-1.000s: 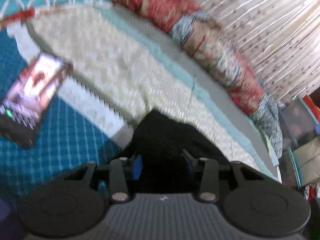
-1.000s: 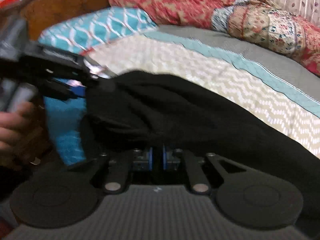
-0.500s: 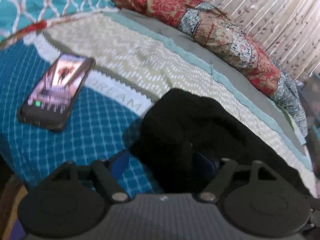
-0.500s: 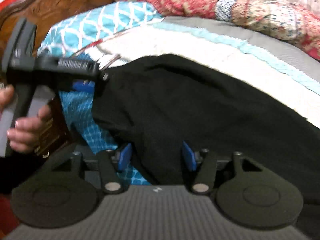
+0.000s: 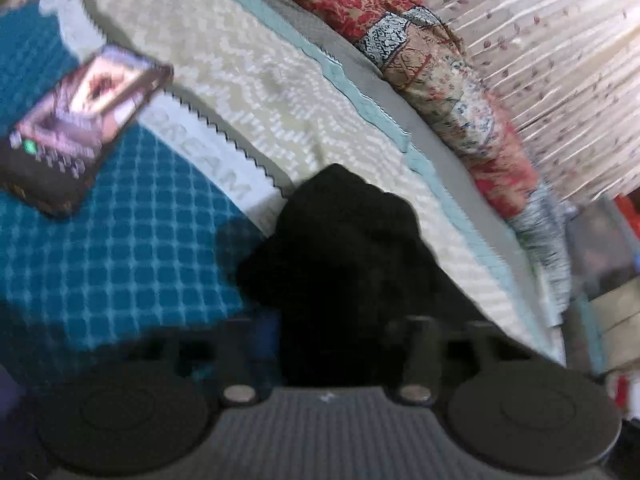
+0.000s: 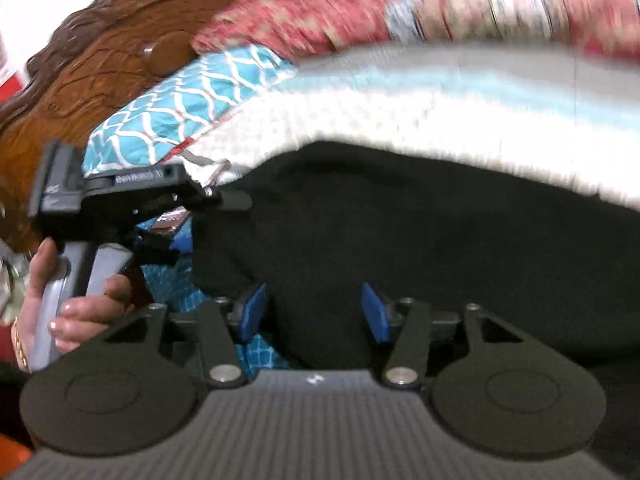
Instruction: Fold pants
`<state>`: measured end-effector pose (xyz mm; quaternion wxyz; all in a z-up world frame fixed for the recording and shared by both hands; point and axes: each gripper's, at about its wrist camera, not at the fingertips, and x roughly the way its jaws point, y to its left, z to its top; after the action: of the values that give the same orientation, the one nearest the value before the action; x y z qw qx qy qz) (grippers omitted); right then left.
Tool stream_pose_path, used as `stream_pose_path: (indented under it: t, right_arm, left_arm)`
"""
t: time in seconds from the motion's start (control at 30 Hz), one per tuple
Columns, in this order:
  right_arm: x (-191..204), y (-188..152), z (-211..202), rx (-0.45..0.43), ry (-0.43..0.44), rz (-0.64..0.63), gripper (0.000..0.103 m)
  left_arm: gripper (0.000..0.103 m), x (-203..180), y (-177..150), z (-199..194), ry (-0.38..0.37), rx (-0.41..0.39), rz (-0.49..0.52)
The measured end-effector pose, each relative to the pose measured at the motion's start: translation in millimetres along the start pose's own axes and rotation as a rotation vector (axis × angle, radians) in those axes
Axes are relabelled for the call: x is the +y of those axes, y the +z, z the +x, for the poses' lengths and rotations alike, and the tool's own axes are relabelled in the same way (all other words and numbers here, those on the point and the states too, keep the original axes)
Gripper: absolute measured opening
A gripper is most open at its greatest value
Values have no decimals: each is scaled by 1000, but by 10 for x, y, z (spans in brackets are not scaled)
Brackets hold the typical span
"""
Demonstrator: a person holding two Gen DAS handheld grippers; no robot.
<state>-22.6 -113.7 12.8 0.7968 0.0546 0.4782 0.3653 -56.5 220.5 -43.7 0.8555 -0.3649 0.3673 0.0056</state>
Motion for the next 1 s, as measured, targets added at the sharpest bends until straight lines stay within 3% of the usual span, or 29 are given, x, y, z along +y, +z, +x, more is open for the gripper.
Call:
stream_pose_path:
  t: [0.03, 0.13, 0.2, 0.33, 0.47, 0.63, 0.77, 0.8, 1.0]
  right_arm:
    - [-69, -23, 129, 46, -9, 44, 47]
    - [-66, -14, 153, 25, -6, 75, 47]
    - [-4, -1, 106, 27, -12, 44, 48]
    - [91, -40, -94, -11, -21, -12, 51]
    - [67, -94, -406, -72, -56, -46, 51]
    - [-152, -158, -585, -108, -125, -60, 51]
    - [-427, -227, -401, -37, -173, 29, 48]
    - [-465, -270, -327, 3, -194, 42, 38]
    - [-418, -309, -340, 32, -192, 9, 37]
  left_arm:
    - [29, -37, -10, -41, 7, -23, 20]
    - [29, -272, -147, -144, 94, -108, 180]
    - [29, -304, -219, -138, 138, -122, 220]
    - [34, -114, -169, -69, 136, -70, 123]
    - [44, -99, -157, -139, 138, -73, 134]
    - [45, -101, -160, -108, 146, -66, 130]
    - [46, -135, -162, -75, 164, -64, 141]
    - [47, -144, -162, -64, 167, -60, 143]
    - [49, -141, -159, -43, 173, -52, 143]
